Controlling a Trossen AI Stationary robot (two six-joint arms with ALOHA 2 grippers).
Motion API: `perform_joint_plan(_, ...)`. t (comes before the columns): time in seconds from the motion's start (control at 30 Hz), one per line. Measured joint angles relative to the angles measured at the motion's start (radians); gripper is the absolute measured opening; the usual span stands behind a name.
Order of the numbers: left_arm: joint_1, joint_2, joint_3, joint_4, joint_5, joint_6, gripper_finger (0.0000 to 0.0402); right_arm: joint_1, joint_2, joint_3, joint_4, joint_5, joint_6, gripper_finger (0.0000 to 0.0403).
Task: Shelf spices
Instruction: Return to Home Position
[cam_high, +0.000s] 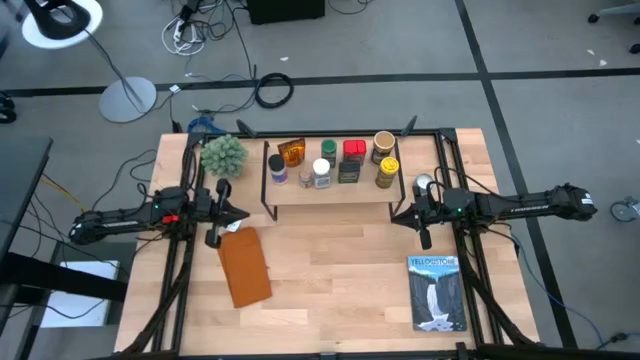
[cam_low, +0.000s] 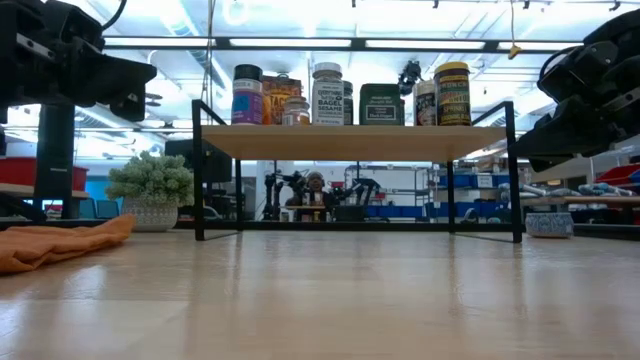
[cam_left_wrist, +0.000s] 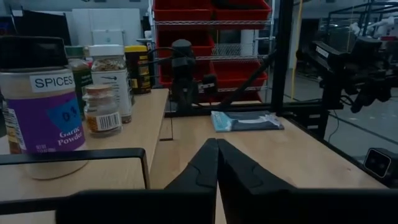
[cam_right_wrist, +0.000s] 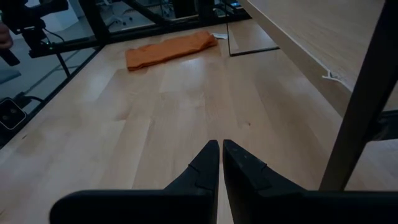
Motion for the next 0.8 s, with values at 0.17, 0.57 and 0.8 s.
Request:
perform_joint_plan(0.17,0.0,0.0,0.0,0.001,0.0,-0.015,0.0012,0.0,0.0,0.0,0.0,0.0,0.0,0.0023)
perform_joint_plan(0.57,0.0,0.0,0.0,0.001,0.0,-0.013,0.0012,0.0,0.0,0.0,0.0,0.0,0.0,0.0023)
perform_joint_plan(0.8,0.0,0.0,0.0,0.001,-0.001,-0.013,0.0012,0.0,0.0,0.0,0.0,0.0,0.0,0.0023)
